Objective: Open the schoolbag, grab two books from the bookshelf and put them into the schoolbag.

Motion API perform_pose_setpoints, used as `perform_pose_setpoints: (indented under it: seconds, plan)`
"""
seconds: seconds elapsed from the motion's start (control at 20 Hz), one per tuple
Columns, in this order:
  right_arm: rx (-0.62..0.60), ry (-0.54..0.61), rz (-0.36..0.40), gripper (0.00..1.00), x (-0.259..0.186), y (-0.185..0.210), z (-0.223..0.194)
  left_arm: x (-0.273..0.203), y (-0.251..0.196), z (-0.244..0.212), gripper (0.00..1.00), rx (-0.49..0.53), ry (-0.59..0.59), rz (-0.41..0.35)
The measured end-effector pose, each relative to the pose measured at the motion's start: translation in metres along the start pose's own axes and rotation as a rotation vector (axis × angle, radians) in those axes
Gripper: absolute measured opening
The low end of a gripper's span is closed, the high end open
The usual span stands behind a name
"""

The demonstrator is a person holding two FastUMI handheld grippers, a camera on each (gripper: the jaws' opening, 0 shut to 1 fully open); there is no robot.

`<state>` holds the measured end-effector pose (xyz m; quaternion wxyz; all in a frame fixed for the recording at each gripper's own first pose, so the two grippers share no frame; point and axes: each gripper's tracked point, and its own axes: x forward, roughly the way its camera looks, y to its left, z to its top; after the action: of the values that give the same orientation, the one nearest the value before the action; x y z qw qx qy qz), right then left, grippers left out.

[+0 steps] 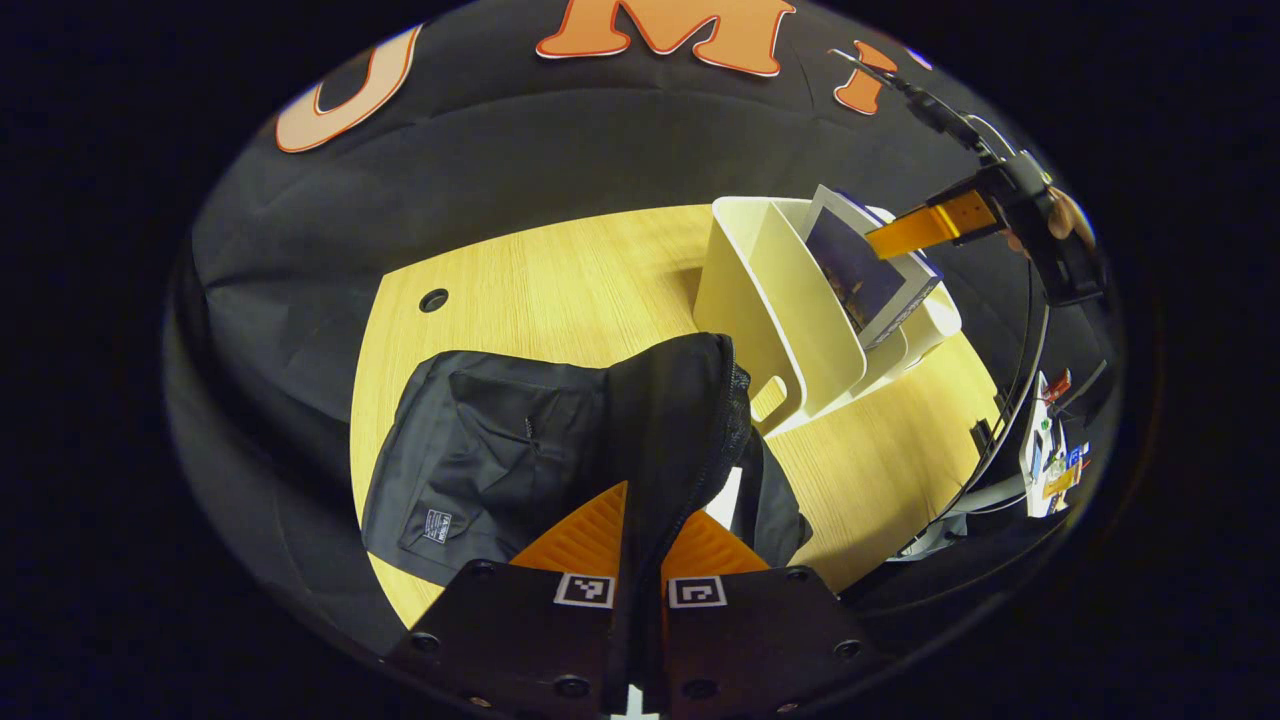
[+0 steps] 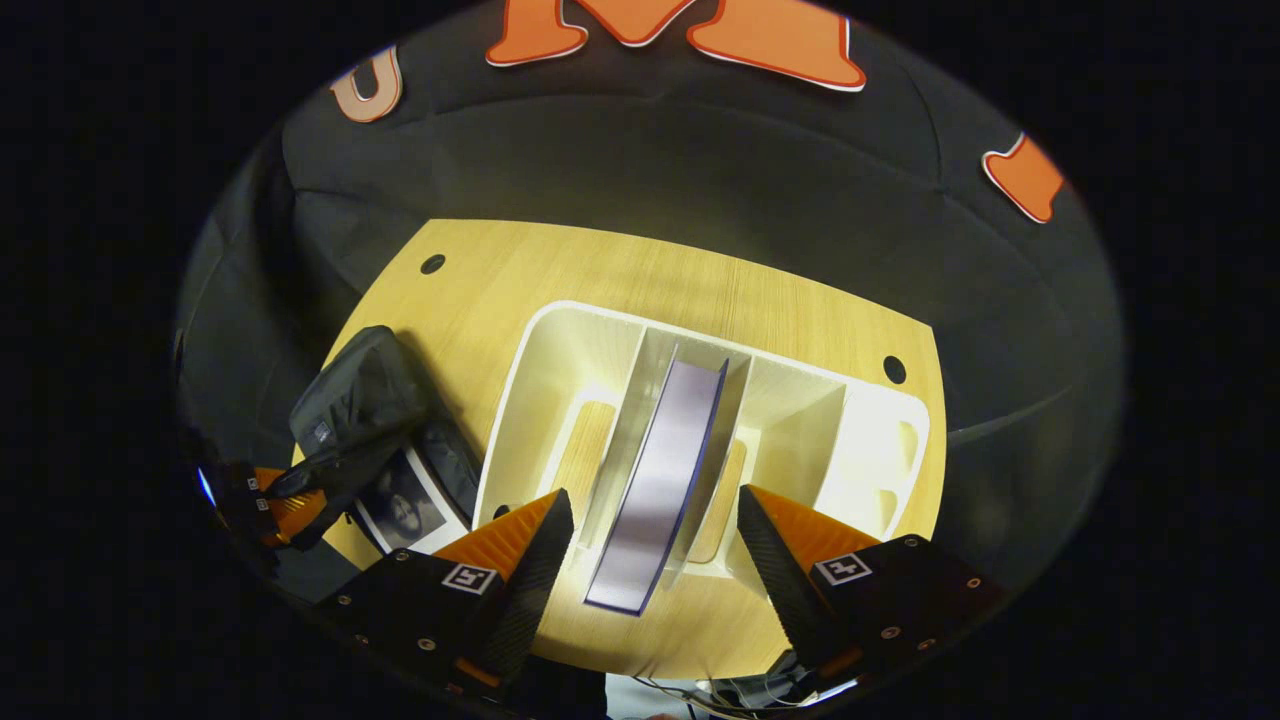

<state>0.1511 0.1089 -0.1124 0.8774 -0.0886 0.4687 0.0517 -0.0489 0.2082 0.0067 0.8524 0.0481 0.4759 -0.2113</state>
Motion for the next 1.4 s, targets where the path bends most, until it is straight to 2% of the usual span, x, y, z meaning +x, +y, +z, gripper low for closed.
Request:
perform_pose_setpoints:
  seconds: [0.15,0.25,0.3,0.35,0.45,0.6,0.7,1.0,1.4]
  plan:
    - [0.009,0.044,-0.01,0.98,0.015,0.001,0.001,0.0,0.001,0.001,0.06,0.007,0.004,-0.001]
    - [0.018,0.063,-0.029,0.9,0.026,-0.003,0.003,-0.001,0.001,0.001,0.06,0.013,0.006,-0.002]
    - [0.025,0.075,-0.03,0.94,0.03,-0.003,0.003,-0.001,0.0,0.001,0.06,0.016,0.008,-0.003]
    - [0.032,0.088,-0.037,0.81,0.035,-0.005,0.004,0.0,0.0,0.001,0.06,0.018,0.009,-0.004]
    - [0.045,0.107,-0.055,0.7,0.044,-0.01,0.004,-0.001,0.0,0.001,0.06,0.022,0.013,-0.006]
    - [0.106,0.145,-0.038,0.47,0.047,-0.003,0.0,0.0,-0.001,0.001,0.06,0.03,0.016,-0.015]
    - [0.136,0.151,-0.044,0.39,0.043,-0.002,-0.001,-0.001,-0.001,0.001,0.06,0.035,0.017,-0.023]
    - [0.153,0.122,-0.053,0.36,0.018,0.001,-0.007,-0.002,0.002,0.001,0.06,0.065,0.016,-0.044]
    - [0.208,0.042,-0.034,0.36,-0.043,0.002,-0.026,-0.002,0.0,-0.002,0.06,0.12,0.018,-0.065]
